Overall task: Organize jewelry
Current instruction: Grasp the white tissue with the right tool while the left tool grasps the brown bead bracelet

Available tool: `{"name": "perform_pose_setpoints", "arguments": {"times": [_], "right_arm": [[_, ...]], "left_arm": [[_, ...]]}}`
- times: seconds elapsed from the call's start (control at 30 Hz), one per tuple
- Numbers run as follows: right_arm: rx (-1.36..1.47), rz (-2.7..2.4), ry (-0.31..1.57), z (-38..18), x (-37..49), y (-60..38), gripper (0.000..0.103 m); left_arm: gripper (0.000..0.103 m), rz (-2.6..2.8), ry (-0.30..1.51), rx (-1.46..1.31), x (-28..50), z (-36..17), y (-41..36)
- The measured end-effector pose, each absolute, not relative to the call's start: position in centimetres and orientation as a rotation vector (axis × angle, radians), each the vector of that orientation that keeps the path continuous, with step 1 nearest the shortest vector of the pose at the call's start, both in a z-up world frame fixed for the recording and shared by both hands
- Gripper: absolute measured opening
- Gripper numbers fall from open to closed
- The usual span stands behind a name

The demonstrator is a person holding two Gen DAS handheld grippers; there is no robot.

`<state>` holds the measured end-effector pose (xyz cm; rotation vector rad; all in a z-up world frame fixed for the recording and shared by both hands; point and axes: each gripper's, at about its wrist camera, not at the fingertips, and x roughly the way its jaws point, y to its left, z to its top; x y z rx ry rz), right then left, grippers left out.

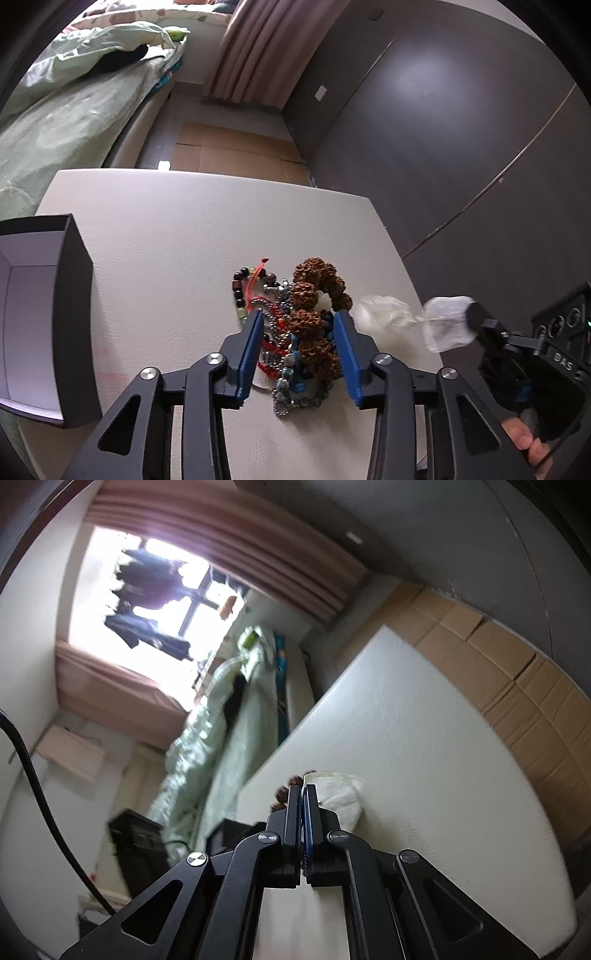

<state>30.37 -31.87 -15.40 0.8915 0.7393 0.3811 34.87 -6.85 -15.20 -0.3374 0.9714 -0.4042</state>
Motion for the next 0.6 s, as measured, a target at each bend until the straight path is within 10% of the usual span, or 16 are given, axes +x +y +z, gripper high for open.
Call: {"name": "perform_pose_setpoints", "arguments": {"times": [0.6], "right_arm": [[0.901, 0.343, 0.681, -14.0, 29.2, -32.4, 0.003]], "left_arm": [[0.020, -0.401, 0.930, -0.219, 33.1, -13.1, -8.9]]}}
